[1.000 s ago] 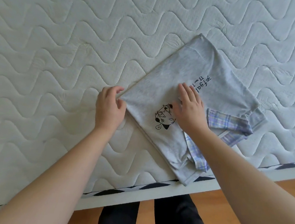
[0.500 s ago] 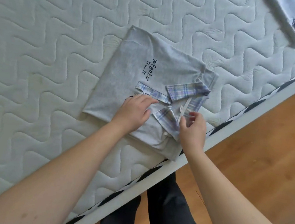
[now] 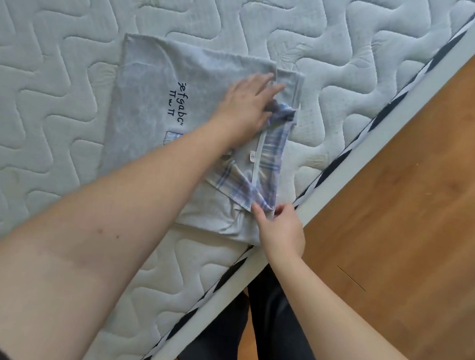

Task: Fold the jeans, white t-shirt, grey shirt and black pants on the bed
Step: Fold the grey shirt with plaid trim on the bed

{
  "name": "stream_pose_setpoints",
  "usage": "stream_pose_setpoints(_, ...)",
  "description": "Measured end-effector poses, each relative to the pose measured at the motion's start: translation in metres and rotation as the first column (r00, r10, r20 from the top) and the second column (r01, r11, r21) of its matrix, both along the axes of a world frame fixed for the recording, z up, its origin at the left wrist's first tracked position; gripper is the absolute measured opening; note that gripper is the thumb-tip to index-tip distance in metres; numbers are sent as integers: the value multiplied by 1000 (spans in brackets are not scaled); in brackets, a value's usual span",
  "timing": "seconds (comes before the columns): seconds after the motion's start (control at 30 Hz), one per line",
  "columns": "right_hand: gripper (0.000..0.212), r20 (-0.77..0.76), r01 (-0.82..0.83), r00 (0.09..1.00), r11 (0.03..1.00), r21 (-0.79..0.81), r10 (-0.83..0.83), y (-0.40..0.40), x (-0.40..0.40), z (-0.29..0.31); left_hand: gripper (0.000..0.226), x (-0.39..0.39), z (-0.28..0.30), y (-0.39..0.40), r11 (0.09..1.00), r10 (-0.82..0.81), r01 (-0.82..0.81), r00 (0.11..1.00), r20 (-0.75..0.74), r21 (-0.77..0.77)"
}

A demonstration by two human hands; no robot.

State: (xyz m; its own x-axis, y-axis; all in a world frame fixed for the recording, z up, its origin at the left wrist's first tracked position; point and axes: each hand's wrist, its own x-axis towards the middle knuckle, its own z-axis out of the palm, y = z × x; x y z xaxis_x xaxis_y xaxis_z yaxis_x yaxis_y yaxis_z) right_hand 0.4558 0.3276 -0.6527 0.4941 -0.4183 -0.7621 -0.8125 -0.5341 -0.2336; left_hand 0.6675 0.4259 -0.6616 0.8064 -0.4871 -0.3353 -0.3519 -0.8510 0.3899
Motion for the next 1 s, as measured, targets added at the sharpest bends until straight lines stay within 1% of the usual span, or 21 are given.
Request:
stream_pose_setpoints(0.07, 52, -69, -64, 996, 998, 18, 65, -4, 2, -1, 66, 23, -4, -9, 998, 41, -40, 999, -20, 55)
stream_pose_setpoints(0.13, 56, -130, -94, 986, 994, 54, 101, -8, 6, -3, 79, 41, -7, -14, 989, 46, -44, 999, -13, 140)
stream_pose_setpoints(0.2, 59, -165, -118, 978, 989, 84, 130, -10, 9, -3, 92, 56, -7, -15, 980, 40, -39, 999, 2, 195)
stream_pose_setpoints(0.23, 59, -171, -124, 975, 988, 97, 139, -11, 11, -3, 95, 62, -5, -15, 977, 48, -48, 999, 6, 206)
stream_pose_setpoints(0.33, 52, -146, -52, 986, 988, 144, 74, -12, 12, 1, 91, 74, 0, -20, 963, 48, -40, 999, -24, 266)
stream_pose_setpoints(0.37, 46, -115, -12, 993, 985, 169, 32, -11, 11, 3, 84, 76, 2, -22, 955, 31, -20, 999, -32, 295)
stream_pose_setpoints(0.43, 32, -31, 66, 998, 975, 214, -61, -7, 6, 7, 63, 78, 5, -24, 945, -14, 32, 998, -56, 325)
stream_pose_setpoints(0.5, 27, 50, 145, 986, 961, 236, -161, -1, 1, 12, 50, 77, 7, -22, 949, -27, 58, 994, -103, 311)
stream_pose_setpoints(0.6, 26, 111, 230, 957, 935, 270, -268, 7, -6, 13, 43, 74, 11, -19, 965, -33, 58, 994, -104, 256)
stream_pose_setpoints(0.77, 20, 31, 408, 890, 825, 391, -454, 16, -9, 7, 39, 61, 20, -10, 991, 31, -15, 992, -122, 131)
stream_pose_setpoints(0.87, 10, 98, 389, 866, 784, 483, -490, 13, -13, 6, 23, 51, 29, -4, 996, 44, -33, 990, -130, 87)
stream_pose_setpoints(1.0, 10, 208, 292, 864, 792, 536, -459, 8, -17, 15, 16, 34, 48, 12, 993, 115, -119, 986, -124, -26)
